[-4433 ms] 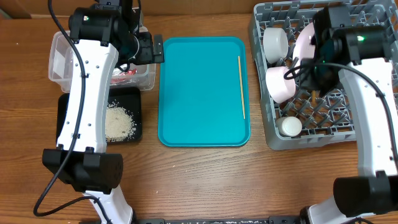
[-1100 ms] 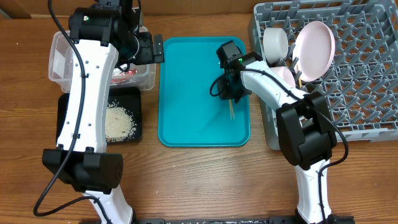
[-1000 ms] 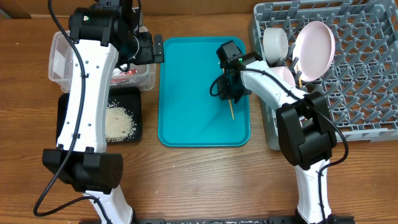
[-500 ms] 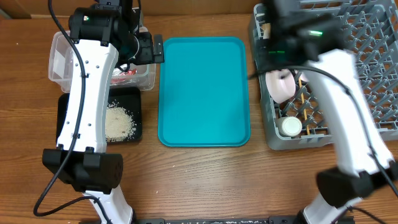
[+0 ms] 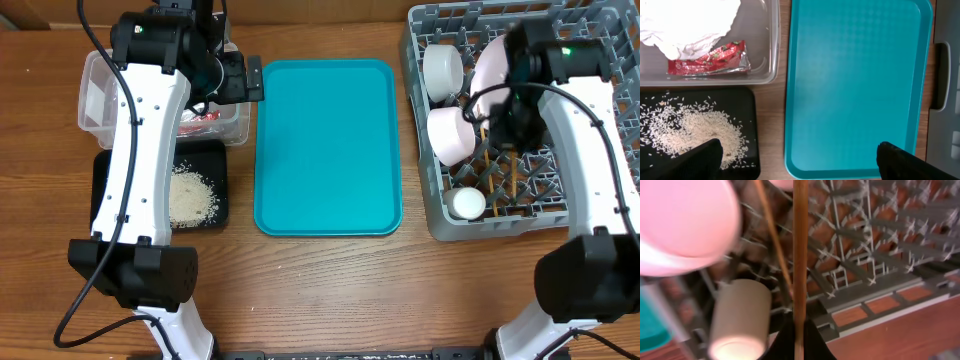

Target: Sort waste into correct bins and load items into the dishwasher

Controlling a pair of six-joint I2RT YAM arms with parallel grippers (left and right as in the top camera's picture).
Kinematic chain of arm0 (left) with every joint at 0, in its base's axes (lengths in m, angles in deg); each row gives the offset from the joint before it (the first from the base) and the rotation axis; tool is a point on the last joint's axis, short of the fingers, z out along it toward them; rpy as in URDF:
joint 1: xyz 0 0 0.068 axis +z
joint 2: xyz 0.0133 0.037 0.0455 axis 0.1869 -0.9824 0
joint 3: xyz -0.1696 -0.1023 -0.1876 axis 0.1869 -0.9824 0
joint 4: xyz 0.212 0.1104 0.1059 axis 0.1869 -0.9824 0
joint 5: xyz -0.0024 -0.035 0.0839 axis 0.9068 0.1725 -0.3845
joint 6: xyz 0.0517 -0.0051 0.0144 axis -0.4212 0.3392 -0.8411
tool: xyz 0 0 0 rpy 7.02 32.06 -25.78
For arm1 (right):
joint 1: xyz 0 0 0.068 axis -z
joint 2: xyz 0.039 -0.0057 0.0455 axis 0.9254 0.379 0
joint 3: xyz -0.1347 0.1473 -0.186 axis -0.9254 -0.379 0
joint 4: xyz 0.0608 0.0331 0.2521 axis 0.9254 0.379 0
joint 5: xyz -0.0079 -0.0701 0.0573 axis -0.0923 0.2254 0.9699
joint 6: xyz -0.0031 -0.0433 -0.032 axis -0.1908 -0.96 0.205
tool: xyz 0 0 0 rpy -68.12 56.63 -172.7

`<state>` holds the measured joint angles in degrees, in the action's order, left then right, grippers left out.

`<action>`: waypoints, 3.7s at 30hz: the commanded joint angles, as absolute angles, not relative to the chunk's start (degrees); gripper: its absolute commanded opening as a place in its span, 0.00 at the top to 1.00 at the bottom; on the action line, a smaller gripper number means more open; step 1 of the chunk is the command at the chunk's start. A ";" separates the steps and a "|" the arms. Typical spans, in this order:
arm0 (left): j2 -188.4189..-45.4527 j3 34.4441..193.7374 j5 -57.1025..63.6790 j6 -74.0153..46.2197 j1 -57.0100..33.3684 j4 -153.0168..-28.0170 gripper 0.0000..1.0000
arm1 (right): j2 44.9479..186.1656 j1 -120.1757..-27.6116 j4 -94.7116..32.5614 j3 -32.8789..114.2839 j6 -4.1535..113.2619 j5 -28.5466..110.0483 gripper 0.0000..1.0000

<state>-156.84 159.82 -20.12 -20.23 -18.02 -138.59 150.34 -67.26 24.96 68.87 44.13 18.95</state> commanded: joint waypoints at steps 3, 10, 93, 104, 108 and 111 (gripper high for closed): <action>-156.27 159.73 -20.47 -19.68 -17.91 -138.59 0.00 | 150.28 -64.70 23.58 65.59 45.37 20.35 0.53; -156.27 159.73 -20.47 -19.66 -17.91 -138.59 0.00 | 150.10 -64.97 26.00 72.65 46.86 23.80 0.46; -156.27 159.73 -20.47 -19.68 -17.91 -138.59 0.00 | 44.95 -78.28 -59.08 -32.70 46.64 32.22 0.00; -156.27 159.73 -20.47 -19.68 -17.91 -138.59 0.00 | 44.95 -78.28 -59.08 -32.70 46.64 32.22 0.00; -156.27 159.73 -20.47 -19.68 -17.93 -138.57 0.00 | 44.95 -78.28 -59.08 -32.70 46.64 32.22 0.00; -156.27 159.73 -20.47 -19.68 -17.91 -138.59 0.00 | 44.95 -78.28 -59.06 -32.70 46.64 32.24 0.00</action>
